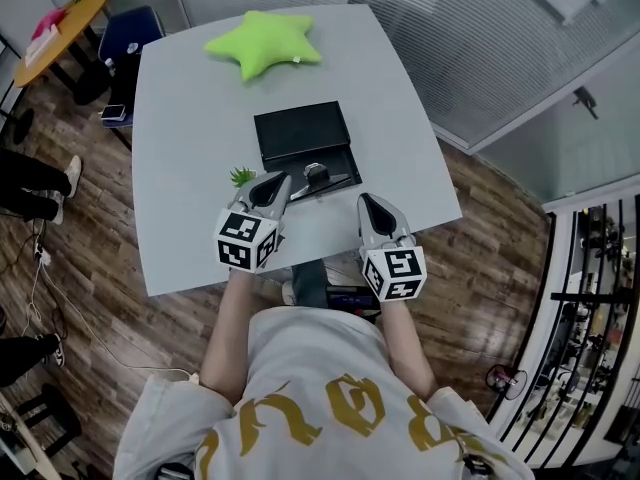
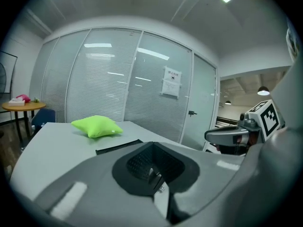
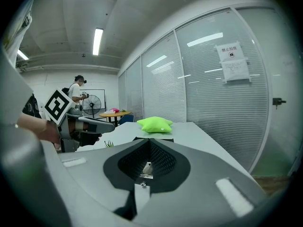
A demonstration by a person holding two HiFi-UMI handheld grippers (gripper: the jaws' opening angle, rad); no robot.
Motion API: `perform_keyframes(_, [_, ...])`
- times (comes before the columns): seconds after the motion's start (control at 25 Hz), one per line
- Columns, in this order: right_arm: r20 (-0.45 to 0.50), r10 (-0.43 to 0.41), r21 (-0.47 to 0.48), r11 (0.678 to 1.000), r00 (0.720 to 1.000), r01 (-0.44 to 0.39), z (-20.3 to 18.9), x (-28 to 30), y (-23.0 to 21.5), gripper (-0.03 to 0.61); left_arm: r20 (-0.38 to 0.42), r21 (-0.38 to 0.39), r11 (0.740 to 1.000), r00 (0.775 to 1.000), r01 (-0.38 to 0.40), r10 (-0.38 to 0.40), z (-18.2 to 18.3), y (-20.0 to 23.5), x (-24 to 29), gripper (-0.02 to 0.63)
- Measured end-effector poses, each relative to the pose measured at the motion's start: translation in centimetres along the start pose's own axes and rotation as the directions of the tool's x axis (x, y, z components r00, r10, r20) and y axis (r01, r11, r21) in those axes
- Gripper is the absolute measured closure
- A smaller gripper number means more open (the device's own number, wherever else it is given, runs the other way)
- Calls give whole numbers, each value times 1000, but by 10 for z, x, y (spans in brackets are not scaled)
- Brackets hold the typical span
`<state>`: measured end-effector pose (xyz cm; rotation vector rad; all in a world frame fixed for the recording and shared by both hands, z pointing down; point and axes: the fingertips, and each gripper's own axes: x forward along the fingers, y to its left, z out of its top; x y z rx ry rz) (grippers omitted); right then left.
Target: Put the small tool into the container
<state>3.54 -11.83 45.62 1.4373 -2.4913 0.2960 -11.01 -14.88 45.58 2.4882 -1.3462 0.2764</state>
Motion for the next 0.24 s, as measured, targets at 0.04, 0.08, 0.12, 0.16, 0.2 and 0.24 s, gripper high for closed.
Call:
perform_keyframes(0.04, [0, 1, 2, 1000, 1000, -1, 0, 1, 0, 557, -5, 7, 1000, 1000, 1, -1, 0, 0, 1, 614])
perform_keyframes(0.08, [0, 3, 3, 1000, 1000, -3, 0, 1, 0, 557, -10, 16, 1000, 1000, 5, -5, -1, -1, 2, 614])
perform_keyframes(0.12, [0, 4, 3, 1000, 1000, -4, 0, 2, 0, 557, -15, 24, 1000, 1000, 11, -10, -1, -2, 3, 614])
perform_keyframes(0.16, [-1, 5, 4, 1000, 1000, -5, -1, 2, -1, 557, -19, 31, 999, 1000, 18, -17, -2, -3, 5, 613])
perform_keyframes(0.2, [-3, 6, 4, 1000, 1000, -6, -1, 3, -2, 557, -23, 36, 999, 999, 26, -25, -2, -4, 6, 612])
perform_keyframes(0.24, [-4, 7, 4, 1000, 1000, -7, -2, 4, -2, 557, -27, 40, 999, 999, 34, -33, -3, -6, 7, 612])
